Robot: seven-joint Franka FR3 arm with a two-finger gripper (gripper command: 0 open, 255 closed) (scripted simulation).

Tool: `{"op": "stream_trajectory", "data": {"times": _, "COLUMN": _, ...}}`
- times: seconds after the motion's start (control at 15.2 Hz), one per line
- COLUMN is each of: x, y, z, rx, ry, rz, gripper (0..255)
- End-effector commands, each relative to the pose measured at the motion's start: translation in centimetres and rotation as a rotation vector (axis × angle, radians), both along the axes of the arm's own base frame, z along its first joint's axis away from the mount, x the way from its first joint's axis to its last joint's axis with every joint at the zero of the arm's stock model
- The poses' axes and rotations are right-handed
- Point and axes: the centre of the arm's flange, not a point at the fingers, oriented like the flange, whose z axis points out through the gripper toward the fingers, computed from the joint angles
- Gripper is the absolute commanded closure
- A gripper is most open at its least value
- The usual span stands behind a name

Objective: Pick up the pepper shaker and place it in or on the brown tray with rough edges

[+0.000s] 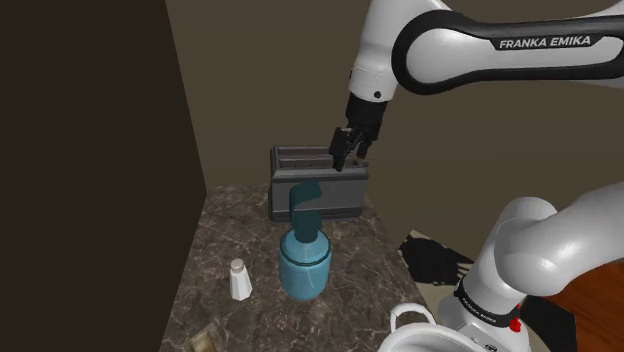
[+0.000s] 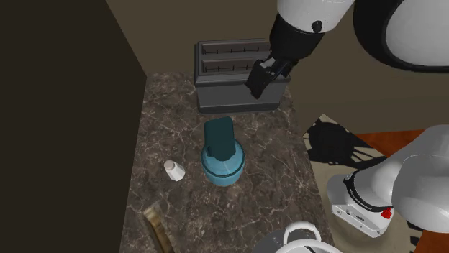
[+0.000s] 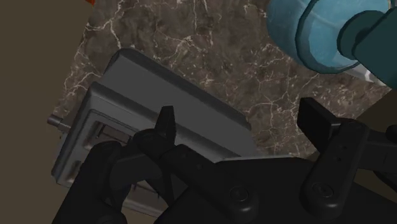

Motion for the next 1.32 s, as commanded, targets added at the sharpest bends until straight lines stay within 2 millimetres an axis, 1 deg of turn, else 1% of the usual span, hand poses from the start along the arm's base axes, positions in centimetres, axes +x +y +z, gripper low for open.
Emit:
{"op": "stream_trajectory", "data": {"times": 0.0, "x": 0.9, "y": 2.1, "z": -1.1, "rx": 0.006, "ry": 0.01, "rz": -0.014, "gripper": 0}}
{"op": "stream_trajectory", "data": {"times": 1.25, "x": 9.8, "y": 21.7, "z": -13.7, "rx": 0.055, "ry": 0.104, "rz": -0.135, "gripper": 0}}
